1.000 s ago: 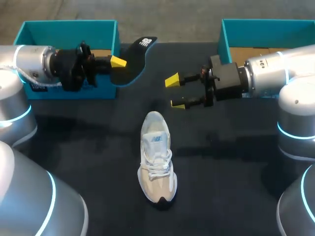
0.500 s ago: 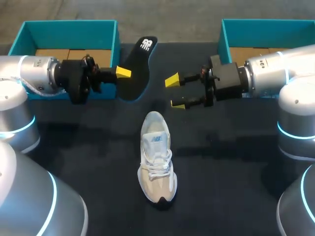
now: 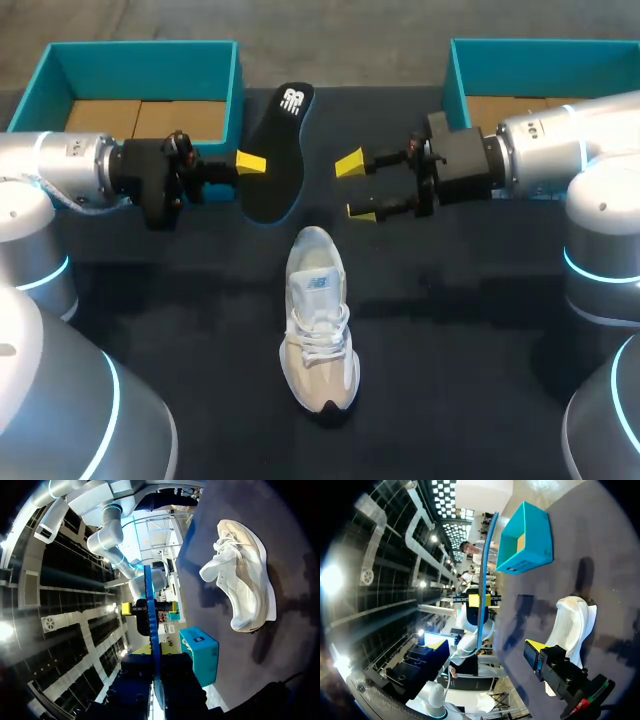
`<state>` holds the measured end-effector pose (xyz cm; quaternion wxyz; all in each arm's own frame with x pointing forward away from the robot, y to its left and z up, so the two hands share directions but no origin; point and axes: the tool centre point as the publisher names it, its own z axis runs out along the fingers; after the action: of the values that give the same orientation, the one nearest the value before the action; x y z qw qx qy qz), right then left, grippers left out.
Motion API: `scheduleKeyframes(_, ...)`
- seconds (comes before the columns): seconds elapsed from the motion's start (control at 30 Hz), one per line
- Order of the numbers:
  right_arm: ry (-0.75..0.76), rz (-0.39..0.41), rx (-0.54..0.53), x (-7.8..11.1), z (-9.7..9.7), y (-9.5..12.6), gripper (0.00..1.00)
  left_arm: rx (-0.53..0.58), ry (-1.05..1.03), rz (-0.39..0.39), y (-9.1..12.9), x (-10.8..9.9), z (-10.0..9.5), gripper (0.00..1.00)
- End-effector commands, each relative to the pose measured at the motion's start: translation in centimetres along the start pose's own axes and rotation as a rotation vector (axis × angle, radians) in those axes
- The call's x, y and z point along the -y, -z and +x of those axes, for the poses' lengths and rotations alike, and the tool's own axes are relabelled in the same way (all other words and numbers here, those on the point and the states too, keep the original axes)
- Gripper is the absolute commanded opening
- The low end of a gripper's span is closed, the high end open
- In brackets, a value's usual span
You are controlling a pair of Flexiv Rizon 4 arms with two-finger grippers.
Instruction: Take the shoe out of the shoebox, open the shoe tongue, remove and reinsert the insole, then place the shoe into the shoebox
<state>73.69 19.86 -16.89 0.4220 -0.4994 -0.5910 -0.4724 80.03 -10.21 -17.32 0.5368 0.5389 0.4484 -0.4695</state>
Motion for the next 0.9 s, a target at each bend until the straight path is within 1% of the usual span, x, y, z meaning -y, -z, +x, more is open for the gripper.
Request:
scheduleKeyframes(0.03,0.000,-0.002,0.000,-0.1,-0.1,-0.3,1.00,-0.001,-0.003,-0.006,0.0,0.2,-0.1,0.00)
scheduleKeyframes(0.27,0.000,-0.002,0.000,-0.1,-0.1,-0.3,1.00,-0.001,-0.003,-0.006,0.0,0.2,-0.1,0.00)
scheduleKeyframes(0.4,0.000,-0.002,0.000,-0.1,-0.1,-0.3,1.00,0.018,-0.049,-0.022,-0.5,1.2,0.1,0.00)
scheduleKeyframes(0.43,0.000,-0.002,0.000,-0.1,-0.1,-0.3,1.00,0.019,-0.070,-0.041,-0.5,1.4,0.1,0.00)
scheduleKeyframes(0.7,0.000,-0.002,0.000,-0.1,-0.1,-0.3,1.00,0.028,-0.101,-0.057,-0.8,1.9,0.4,0.00)
scheduleKeyframes(0.9,0.017,0.001,0.025,-0.2,0.2,-1.1,1.00,0.035,-0.095,-0.062,-0.9,2.0,0.6,0.00)
